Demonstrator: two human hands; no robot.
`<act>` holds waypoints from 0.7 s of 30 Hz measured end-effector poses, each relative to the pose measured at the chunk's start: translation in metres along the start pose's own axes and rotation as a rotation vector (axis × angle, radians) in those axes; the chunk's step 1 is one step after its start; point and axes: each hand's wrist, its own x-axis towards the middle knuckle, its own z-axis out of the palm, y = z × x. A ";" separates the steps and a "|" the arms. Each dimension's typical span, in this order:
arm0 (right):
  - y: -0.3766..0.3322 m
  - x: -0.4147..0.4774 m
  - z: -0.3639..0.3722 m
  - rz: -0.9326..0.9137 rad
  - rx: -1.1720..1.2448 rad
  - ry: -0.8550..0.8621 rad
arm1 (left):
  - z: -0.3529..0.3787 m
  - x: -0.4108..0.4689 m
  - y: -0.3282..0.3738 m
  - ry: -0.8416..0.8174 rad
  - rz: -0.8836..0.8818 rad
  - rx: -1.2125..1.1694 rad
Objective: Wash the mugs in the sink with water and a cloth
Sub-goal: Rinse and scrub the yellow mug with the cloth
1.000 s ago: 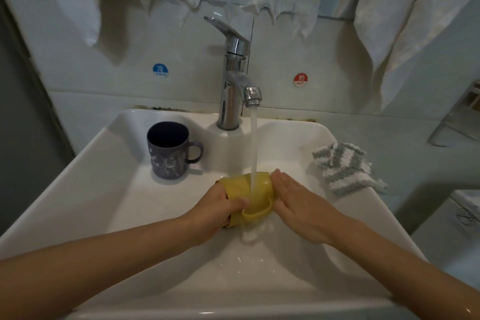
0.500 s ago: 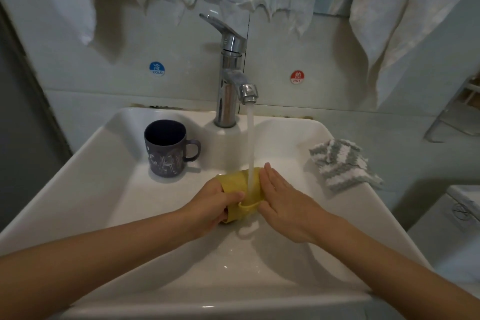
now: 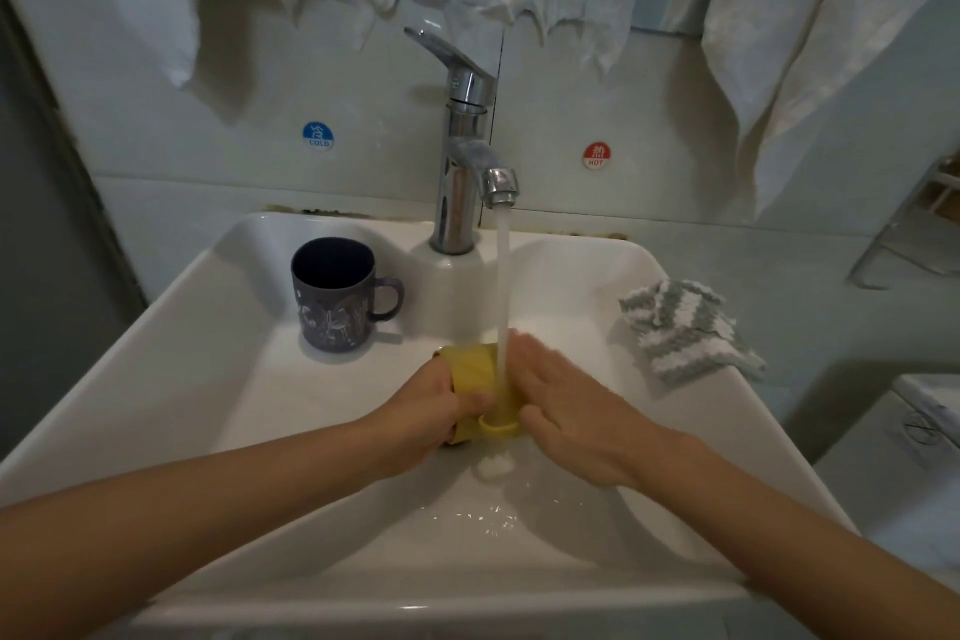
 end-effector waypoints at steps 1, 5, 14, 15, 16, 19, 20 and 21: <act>-0.007 0.001 0.001 -0.085 0.045 -0.015 | 0.000 0.000 0.001 0.002 -0.002 0.010; 0.003 0.003 -0.002 -0.108 0.014 -0.018 | -0.005 0.002 0.002 0.029 -0.019 -0.041; 0.006 -0.006 -0.007 -0.100 -0.150 -0.067 | -0.016 0.004 0.001 0.020 -0.109 -0.144; 0.009 -0.006 -0.007 -0.090 -0.168 -0.060 | -0.018 0.005 0.002 0.016 -0.115 -0.148; 0.010 -0.006 -0.009 -0.065 -0.169 -0.042 | -0.019 0.006 0.002 0.021 -0.117 -0.150; 0.010 -0.004 -0.009 0.044 -0.134 -0.018 | -0.017 0.007 0.004 0.014 -0.097 -0.095; 0.013 -0.002 -0.011 0.108 -0.107 -0.023 | -0.016 0.006 0.004 -0.008 -0.076 -0.046; 0.018 0.001 -0.014 0.160 -0.076 -0.032 | -0.015 0.005 0.004 -0.035 -0.052 -0.001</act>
